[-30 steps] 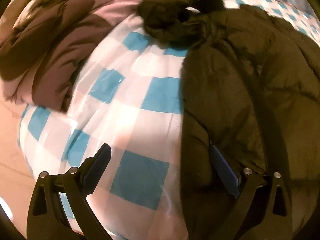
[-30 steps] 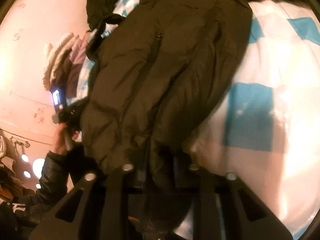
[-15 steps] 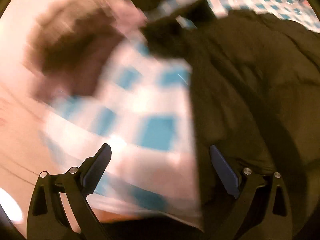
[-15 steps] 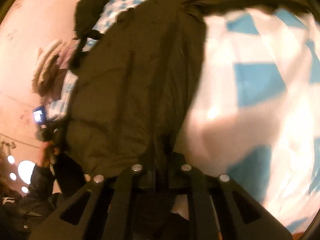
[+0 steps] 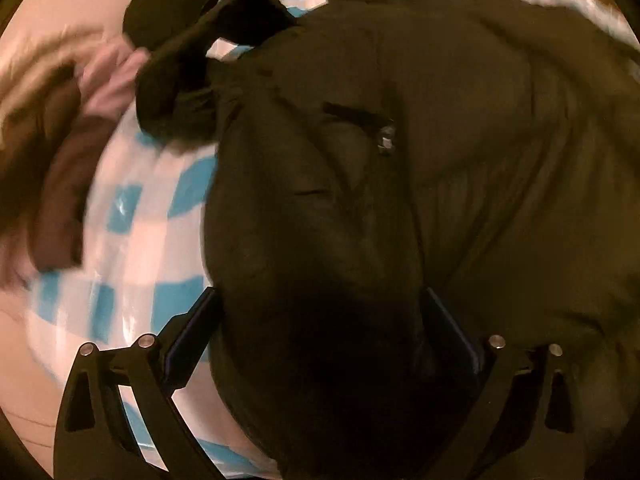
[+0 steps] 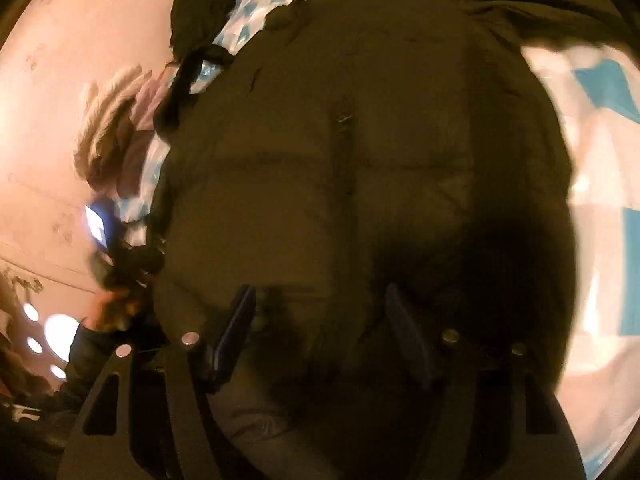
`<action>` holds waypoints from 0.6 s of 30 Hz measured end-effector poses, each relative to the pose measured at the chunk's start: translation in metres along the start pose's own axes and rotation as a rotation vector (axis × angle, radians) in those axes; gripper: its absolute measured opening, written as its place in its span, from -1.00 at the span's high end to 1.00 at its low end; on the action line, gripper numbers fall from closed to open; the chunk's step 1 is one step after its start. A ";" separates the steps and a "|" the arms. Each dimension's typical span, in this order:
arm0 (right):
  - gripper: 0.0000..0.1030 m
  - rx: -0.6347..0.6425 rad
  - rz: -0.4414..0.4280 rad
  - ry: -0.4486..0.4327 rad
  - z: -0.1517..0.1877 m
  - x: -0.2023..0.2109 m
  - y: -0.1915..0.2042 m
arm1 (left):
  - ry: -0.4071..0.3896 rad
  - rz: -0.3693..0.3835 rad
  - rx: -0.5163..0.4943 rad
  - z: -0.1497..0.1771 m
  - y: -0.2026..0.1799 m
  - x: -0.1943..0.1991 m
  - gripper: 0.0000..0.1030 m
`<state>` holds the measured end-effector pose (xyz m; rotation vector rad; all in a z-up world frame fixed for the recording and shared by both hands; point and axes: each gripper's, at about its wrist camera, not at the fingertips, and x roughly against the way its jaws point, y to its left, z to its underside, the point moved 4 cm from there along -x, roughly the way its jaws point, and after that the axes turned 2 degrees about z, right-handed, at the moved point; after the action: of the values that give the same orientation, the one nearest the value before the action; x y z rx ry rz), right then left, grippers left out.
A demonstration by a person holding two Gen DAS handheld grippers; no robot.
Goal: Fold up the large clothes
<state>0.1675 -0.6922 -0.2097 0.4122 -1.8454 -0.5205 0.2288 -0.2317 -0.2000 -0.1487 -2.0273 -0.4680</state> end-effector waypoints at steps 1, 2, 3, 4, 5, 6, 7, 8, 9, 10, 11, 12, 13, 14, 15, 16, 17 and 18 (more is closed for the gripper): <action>-0.28 0.017 0.032 -0.025 -0.004 0.011 0.003 | 0.007 0.009 0.029 -0.015 0.005 0.001 -0.86; -0.28 0.039 0.039 -0.059 -0.013 0.022 0.008 | -0.019 -0.027 0.028 -0.027 0.008 0.005 -0.85; -0.29 0.053 0.025 -0.101 -0.026 0.031 0.013 | -0.078 -0.088 0.011 -0.051 0.006 0.012 -0.85; -0.36 0.061 0.015 -0.144 -0.038 0.042 0.015 | -0.118 -0.102 -0.001 -0.071 0.004 0.016 -0.85; -0.52 0.065 0.019 -0.200 -0.059 0.050 0.020 | -0.169 -0.090 -0.004 -0.100 -0.002 0.020 -0.85; -0.61 0.061 0.039 -0.249 -0.081 0.050 0.026 | -0.214 -0.068 0.002 -0.129 -0.009 0.021 -0.85; -0.70 0.059 0.056 -0.287 -0.099 0.051 0.028 | -0.255 -0.047 0.009 -0.158 -0.018 0.020 -0.85; -0.70 0.066 0.061 -0.307 -0.115 0.049 0.031 | -0.287 -0.022 0.011 -0.189 -0.026 0.009 -0.85; -0.70 0.081 0.078 -0.331 -0.138 0.039 0.034 | -0.305 0.001 0.011 -0.205 -0.033 -0.001 -0.85; -0.70 0.088 0.111 -0.348 -0.159 0.024 0.042 | -0.310 0.018 0.011 -0.219 -0.035 -0.015 -0.85; -0.70 0.089 0.149 -0.355 -0.174 0.013 0.035 | -0.288 0.022 0.012 -0.253 -0.044 -0.045 -0.86; -0.71 0.070 0.205 -0.332 -0.188 -0.006 0.021 | -0.266 0.000 0.016 -0.264 -0.044 -0.060 -0.86; -0.71 0.011 0.289 -0.251 -0.197 -0.034 -0.004 | -0.211 -0.081 0.026 -0.287 -0.041 -0.098 -0.86; -0.71 -0.046 0.332 -0.154 -0.201 -0.060 -0.029 | -0.134 -0.158 0.045 -0.285 -0.028 -0.138 -0.86; -0.71 -0.074 0.270 -0.112 -0.199 -0.076 -0.047 | -0.068 -0.156 0.092 -0.268 -0.009 -0.147 -0.88; -0.68 -0.089 0.206 -0.146 -0.199 -0.067 -0.050 | -0.018 -0.025 0.199 -0.250 0.009 -0.158 -0.88; -0.68 -0.104 0.187 -0.170 -0.196 -0.055 -0.052 | -0.005 0.054 0.308 -0.245 0.019 -0.165 -0.87; -0.68 -0.122 0.105 -0.240 -0.187 -0.028 -0.054 | -0.017 0.045 0.341 -0.245 0.022 -0.162 -0.87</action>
<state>0.3551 -0.7509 -0.2082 0.1742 -2.0397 -0.6284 0.5149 -0.2911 -0.2326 0.0109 -2.0830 -0.0889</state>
